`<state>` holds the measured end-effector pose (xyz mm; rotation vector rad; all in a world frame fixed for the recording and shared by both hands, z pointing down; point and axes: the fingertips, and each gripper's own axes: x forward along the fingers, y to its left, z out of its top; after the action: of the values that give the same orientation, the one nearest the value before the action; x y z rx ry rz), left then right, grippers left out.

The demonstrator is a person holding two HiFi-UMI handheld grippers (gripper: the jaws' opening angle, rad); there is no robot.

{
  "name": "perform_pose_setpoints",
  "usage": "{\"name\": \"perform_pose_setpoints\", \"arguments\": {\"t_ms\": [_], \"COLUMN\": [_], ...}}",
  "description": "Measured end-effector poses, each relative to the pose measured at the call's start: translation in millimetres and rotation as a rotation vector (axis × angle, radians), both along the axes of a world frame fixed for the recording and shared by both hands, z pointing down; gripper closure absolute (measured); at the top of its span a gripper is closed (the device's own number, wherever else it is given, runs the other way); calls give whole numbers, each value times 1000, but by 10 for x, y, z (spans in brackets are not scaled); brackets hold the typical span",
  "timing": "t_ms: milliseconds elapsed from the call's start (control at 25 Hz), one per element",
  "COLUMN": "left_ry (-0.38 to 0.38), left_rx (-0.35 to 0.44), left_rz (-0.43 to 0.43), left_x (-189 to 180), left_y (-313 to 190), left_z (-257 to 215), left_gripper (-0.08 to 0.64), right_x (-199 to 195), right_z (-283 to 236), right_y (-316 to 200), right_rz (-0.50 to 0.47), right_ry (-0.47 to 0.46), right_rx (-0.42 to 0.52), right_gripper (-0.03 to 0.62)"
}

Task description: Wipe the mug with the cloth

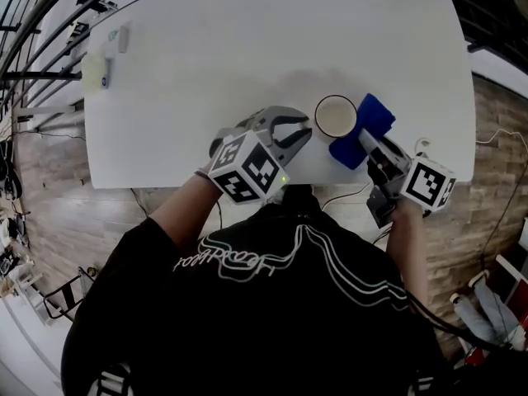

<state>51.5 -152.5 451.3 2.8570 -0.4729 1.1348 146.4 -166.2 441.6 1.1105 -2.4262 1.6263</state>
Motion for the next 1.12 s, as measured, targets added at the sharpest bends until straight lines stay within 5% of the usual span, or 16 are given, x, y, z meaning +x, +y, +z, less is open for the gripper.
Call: {"name": "perform_pose_setpoints", "arguments": {"t_ms": [440, 1120], "left_ry": [-6, -53], "left_rx": [-2, 61], "left_rz": [-6, 59], "left_x": [-4, -166], "left_y": [-59, -238], "left_z": [46, 65], "left_gripper": [492, 495], "right_x": [-40, 114], "right_z": [378, -282], "right_y": [-49, -222], "right_rz": [-240, -291], "right_ry": [265, 103], "right_rx": [-68, 103], "right_gripper": [531, 531]}}
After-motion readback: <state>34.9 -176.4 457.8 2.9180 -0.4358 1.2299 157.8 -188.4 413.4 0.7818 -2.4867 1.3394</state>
